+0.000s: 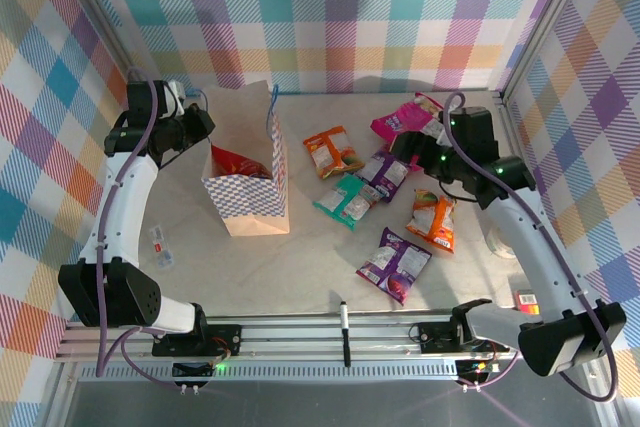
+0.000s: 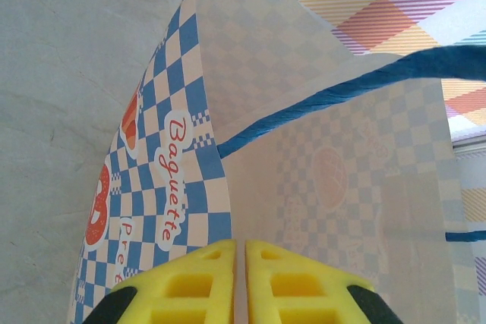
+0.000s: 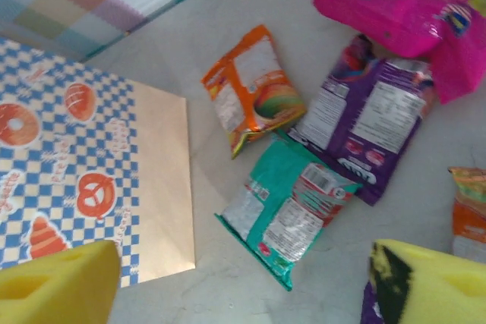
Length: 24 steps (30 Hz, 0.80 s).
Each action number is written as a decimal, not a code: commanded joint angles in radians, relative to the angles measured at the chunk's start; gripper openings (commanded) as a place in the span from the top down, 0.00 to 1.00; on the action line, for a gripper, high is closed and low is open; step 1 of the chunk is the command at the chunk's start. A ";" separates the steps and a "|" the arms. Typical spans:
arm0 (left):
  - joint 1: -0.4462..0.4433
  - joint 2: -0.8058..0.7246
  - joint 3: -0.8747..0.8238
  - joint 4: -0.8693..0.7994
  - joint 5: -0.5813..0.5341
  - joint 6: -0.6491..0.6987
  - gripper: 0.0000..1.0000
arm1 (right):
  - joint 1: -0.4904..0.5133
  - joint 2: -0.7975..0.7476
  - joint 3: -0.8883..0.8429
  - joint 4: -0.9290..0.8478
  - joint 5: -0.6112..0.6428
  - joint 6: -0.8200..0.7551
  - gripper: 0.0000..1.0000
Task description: Place the snacks into the paper bag
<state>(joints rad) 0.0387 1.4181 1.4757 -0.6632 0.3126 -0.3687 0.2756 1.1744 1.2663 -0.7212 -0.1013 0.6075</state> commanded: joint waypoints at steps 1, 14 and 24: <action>-0.009 -0.027 -0.015 -0.049 -0.010 0.027 0.88 | -0.064 -0.012 -0.054 -0.057 -0.014 0.064 0.06; -0.020 -0.011 -0.007 -0.064 -0.027 0.034 0.88 | -0.295 -0.025 -0.295 -0.006 -0.094 0.062 0.01; -0.028 -0.003 -0.006 -0.087 -0.050 0.053 0.88 | -0.393 0.056 -0.417 0.079 -0.106 0.027 0.01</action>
<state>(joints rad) 0.0200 1.4181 1.4757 -0.6899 0.2756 -0.3435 -0.1085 1.1992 0.8631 -0.6846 -0.1844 0.6655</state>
